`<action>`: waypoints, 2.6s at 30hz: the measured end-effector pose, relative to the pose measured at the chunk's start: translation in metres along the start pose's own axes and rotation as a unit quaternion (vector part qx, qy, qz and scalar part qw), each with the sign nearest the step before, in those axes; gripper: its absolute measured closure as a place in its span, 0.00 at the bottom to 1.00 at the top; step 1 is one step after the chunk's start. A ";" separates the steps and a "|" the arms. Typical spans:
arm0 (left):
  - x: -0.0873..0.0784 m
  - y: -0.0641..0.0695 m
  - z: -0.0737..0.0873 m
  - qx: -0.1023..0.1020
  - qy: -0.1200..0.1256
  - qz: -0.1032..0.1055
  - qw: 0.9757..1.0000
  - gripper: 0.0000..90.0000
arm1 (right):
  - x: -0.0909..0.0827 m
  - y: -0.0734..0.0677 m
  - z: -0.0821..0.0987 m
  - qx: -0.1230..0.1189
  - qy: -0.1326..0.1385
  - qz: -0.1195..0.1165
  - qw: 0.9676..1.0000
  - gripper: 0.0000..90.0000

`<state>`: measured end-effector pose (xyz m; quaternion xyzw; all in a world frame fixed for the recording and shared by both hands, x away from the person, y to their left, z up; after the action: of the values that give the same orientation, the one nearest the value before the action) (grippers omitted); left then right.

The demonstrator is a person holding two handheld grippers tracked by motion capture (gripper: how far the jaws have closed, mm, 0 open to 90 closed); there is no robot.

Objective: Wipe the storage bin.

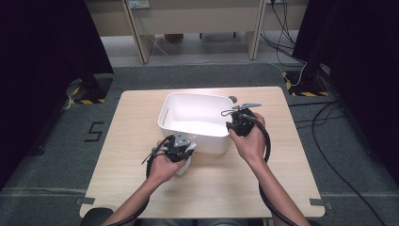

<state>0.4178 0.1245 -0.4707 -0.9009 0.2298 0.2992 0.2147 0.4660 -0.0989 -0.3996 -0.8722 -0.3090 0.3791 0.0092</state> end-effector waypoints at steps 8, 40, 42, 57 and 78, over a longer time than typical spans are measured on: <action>-0.004 -0.001 -0.005 -0.006 0.006 0.000 1.000 0.89 | 0.000 0.000 0.000 0.002 0.001 -0.001 1.000 0.80; -0.015 -0.005 -0.016 -0.006 0.023 -0.001 1.000 0.89 | 0.000 0.000 0.000 0.000 -0.001 -0.002 1.000 0.80; -0.015 -0.005 -0.017 -0.006 0.023 -0.001 1.000 0.89 | 0.000 0.000 0.000 0.001 -0.001 -0.003 1.000 0.80; -0.018 -0.005 -0.021 -0.005 0.027 -0.002 1.000 0.89 | 0.000 0.000 0.000 0.002 -0.002 -0.002 1.000 0.80; -0.017 0.006 -0.028 0.003 0.033 0.005 0.999 0.89 | -0.001 0.000 0.000 0.002 -0.003 -0.003 1.000 0.80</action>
<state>0.4152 0.1101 -0.4412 -0.9086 0.2423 0.2695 0.2078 0.4658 -0.0991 -0.3992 -0.8704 -0.3105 0.3819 0.0110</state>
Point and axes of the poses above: each handheld gripper's, and its own axes: x roughly forward along the jaws, z roughly out of its underside, y roughly to its right, the point moved 3 cm from there along x, roughly forward along the jaws, and after that the axes turned 15 degrees about -z, right-handed, at the moved point
